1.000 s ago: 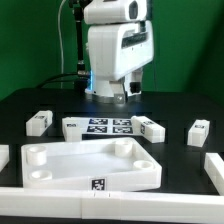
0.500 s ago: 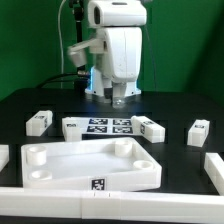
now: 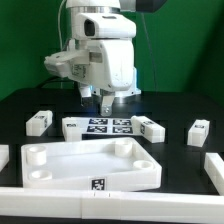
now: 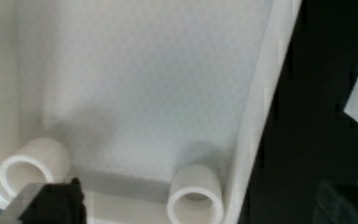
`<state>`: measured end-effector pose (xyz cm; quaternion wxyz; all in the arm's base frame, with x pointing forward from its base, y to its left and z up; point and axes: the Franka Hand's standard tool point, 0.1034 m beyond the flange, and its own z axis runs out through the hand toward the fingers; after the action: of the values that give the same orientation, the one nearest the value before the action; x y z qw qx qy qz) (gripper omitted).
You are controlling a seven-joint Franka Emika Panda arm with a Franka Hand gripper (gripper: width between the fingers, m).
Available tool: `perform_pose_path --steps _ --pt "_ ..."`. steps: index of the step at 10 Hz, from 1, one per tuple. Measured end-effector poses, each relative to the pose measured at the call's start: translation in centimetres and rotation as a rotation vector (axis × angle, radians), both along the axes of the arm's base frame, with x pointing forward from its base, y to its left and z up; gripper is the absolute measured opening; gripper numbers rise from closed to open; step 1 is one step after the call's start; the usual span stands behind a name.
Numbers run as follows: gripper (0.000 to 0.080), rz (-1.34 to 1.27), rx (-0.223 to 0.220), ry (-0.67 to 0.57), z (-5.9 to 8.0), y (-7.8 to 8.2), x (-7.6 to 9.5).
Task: Assemble desk
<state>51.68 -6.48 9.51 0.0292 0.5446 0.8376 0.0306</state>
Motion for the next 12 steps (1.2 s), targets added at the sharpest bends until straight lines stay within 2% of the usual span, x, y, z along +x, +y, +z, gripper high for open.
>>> perform_pose_path --steps 1,2,4,6,8,9,11,12 --pt "0.065 -0.005 -0.001 0.002 -0.2 -0.1 -0.1" --pt "0.065 -0.027 0.003 0.011 -1.1 -0.3 -0.6" --pt "0.065 -0.04 0.015 0.042 -4.2 -0.3 -1.6" --pt "0.065 -0.093 0.025 0.08 -6.5 0.2 -2.2" --pt "0.065 -0.118 0.033 0.095 -8.2 0.4 -2.4" --pt "0.065 -0.122 0.035 0.101 -8.7 0.3 -2.4" --pt "0.065 -0.134 0.035 0.103 -8.7 0.1 -2.4" --pt "0.0528 -0.141 0.035 0.101 -8.6 0.1 -2.4"
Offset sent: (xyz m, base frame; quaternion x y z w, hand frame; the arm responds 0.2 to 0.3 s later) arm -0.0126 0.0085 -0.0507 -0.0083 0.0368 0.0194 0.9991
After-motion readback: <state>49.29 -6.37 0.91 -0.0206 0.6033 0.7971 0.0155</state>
